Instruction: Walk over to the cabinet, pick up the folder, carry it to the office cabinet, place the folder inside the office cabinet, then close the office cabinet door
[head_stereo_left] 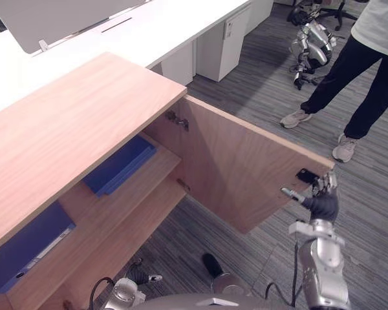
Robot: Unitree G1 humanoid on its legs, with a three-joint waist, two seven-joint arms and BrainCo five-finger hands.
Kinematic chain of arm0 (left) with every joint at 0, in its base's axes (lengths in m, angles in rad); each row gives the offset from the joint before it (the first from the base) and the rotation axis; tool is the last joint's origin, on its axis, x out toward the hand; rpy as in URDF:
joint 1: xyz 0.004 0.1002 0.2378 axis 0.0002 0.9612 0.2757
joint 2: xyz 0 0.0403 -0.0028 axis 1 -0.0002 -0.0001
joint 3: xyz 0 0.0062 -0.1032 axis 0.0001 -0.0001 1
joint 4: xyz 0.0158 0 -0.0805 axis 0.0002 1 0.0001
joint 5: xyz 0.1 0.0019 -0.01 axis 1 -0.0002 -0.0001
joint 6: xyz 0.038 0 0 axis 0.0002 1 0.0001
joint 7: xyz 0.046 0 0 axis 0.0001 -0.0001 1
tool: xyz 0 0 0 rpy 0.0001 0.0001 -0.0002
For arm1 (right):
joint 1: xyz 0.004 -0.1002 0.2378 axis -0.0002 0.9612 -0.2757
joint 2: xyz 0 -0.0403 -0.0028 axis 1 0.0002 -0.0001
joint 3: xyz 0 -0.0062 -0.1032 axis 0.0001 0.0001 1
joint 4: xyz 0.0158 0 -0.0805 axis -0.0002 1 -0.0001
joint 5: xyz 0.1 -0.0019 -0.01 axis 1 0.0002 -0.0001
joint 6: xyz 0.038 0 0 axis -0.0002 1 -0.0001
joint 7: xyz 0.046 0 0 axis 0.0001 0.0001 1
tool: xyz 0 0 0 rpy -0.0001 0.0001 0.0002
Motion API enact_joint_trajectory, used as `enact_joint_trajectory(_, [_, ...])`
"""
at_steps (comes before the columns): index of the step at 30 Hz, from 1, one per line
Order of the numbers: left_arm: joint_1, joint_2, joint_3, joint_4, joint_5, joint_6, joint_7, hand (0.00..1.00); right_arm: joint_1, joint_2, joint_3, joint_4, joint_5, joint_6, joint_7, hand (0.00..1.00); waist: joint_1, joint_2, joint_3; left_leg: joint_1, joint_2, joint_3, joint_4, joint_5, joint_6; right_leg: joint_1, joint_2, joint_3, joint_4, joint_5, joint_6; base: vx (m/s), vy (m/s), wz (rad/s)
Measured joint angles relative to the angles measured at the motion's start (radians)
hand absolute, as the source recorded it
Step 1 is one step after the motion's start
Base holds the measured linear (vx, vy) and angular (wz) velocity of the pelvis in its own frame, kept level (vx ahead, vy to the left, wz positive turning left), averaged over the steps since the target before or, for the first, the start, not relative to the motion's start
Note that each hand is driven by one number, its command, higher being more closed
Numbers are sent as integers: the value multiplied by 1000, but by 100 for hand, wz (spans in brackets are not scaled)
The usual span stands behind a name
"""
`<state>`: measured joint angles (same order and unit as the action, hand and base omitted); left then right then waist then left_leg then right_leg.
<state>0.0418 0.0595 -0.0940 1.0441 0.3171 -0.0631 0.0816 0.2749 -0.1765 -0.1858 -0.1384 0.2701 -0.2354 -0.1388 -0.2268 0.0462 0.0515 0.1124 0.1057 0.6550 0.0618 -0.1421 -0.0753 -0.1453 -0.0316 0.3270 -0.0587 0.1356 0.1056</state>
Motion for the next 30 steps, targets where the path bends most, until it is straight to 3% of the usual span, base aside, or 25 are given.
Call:
enact_joint_trajectory(5, [-24,0,-27,21,2,0,2,0,135,24,124,-61,-2,-6,4,0,-2,-56,-9,-5,5,-21,14,-5,-7,3,-3,-2,10,3,-9,-107,-86,2])
enact_joint_trajectory(12, [-25,23,-26,36,22,3,21,0,237,3,314,-105,-113,16,24,0,14,-74,-12,-21,5,-138,21,7,6,20,-7,-77,43,-15,-12,-83,-64,23])
enact_joint_trajectory(17, [-27,62,-23,30,41,4,46,0,234,14,540,-98,-199,27,88,0,73,-117,-29,-23,-7,-280,-96,114,12,44,-24,-232,51,-36,-19,-66,-62,90])
enact_joint_trajectory(19, [-1,67,6,24,36,12,49,0,142,27,608,-64,-232,40,120,0,140,-143,-44,-38,-16,-361,-148,171,18,50,-36,-301,53,-46,-17,-65,-19,106])
enact_joint_trajectory(21, [3,68,19,25,36,12,58,0,89,42,608,-23,-237,42,135,0,168,-147,-46,-45,-23,-398,-148,180,19,69,-48,-334,54,-55,-13,-42,20,75])
enact_joint_trajectory(25, [6,69,36,19,36,12,60,0,-2,68,608,53,-235,43,137,0,194,-160,-56,-61,-48,-447,-149,183,35,79,-71,-367,63,-77,2,-11,36,42])
enact_joint_trajectory(30, [9,65,53,4,18,12,66,0,-111,70,571,197,-192,47,112,0,205,-168,-55,-94,-85,-492,-149,187,55,76,-102,-374,62,-83,10,28,73,31])
